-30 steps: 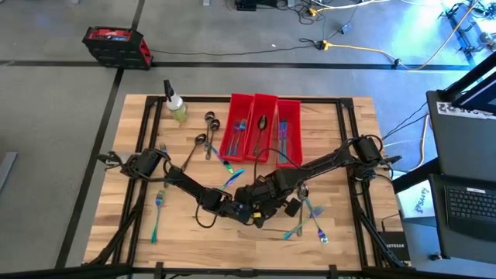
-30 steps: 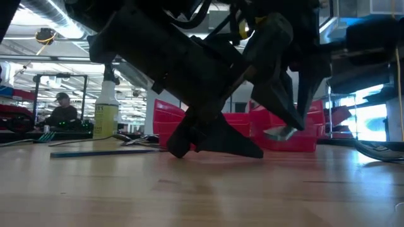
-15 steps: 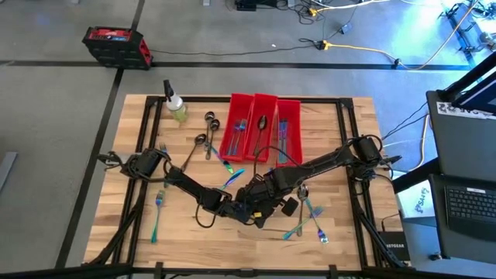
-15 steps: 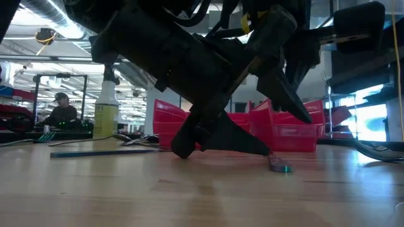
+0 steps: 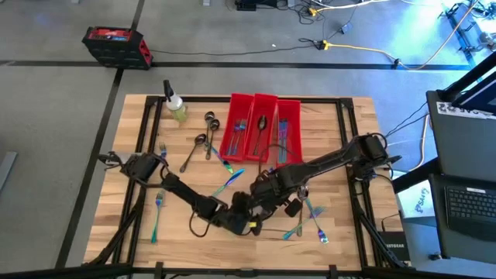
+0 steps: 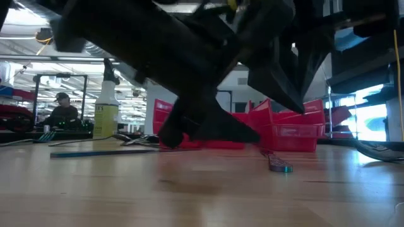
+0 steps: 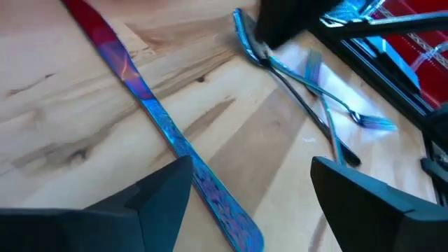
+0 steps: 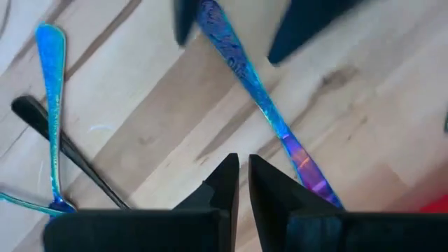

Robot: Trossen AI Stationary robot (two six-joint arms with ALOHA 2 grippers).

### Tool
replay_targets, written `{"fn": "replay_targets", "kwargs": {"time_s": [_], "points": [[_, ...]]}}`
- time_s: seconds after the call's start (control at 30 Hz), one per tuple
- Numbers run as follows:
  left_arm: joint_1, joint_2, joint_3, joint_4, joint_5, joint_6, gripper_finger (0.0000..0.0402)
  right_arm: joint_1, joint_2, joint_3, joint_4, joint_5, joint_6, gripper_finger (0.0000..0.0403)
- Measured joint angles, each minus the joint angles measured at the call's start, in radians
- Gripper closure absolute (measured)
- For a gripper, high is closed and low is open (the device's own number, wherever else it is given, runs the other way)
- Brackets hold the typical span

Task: Sort silverware
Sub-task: Put the blue knife into the right red silverware bin

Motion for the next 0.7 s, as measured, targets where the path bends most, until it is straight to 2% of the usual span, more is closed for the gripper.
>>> {"fn": "replay_targets", "kwargs": {"time_s": [0.07,0.17,0.33,0.43,0.47,0.57,0.63,0.7], "points": [[-0.023,0.000,0.000,0.001,-0.039,0.029,0.0133,-0.016,-0.032,-0.031,0.031,0.000,0.032,0.0386],[-0.057,0.000,0.002,0.003,-0.100,0.089,0.0171,-0.048,-0.112,-0.112,0.126,0.001,0.083,0.0386],[-0.086,-0.002,0.026,0.005,-0.115,0.189,0.0288,-0.115,-0.284,-0.340,0.458,-0.033,0.195,0.0386],[-0.081,-0.002,0.031,0.003,-0.050,0.236,0.0370,-0.147,-0.384,-0.514,0.744,-0.124,0.236,0.0386],[-0.077,-0.002,0.032,0.003,-0.022,0.258,0.0385,-0.153,-0.405,-0.569,0.828,-0.160,0.241,0.0386],[-0.067,-0.002,0.034,0.004,0.059,0.368,0.0398,-0.168,-0.430,-0.679,0.977,-0.262,0.230,0.0386],[-0.064,-0.002,0.034,0.000,0.119,0.464,0.0400,-0.177,-0.425,-0.702,0.972,-0.310,0.142,0.0386],[-0.059,-0.002,0.034,-0.012,0.180,0.571,0.0401,-0.176,-0.404,-0.708,0.918,-0.282,0.009,0.0386]]}}
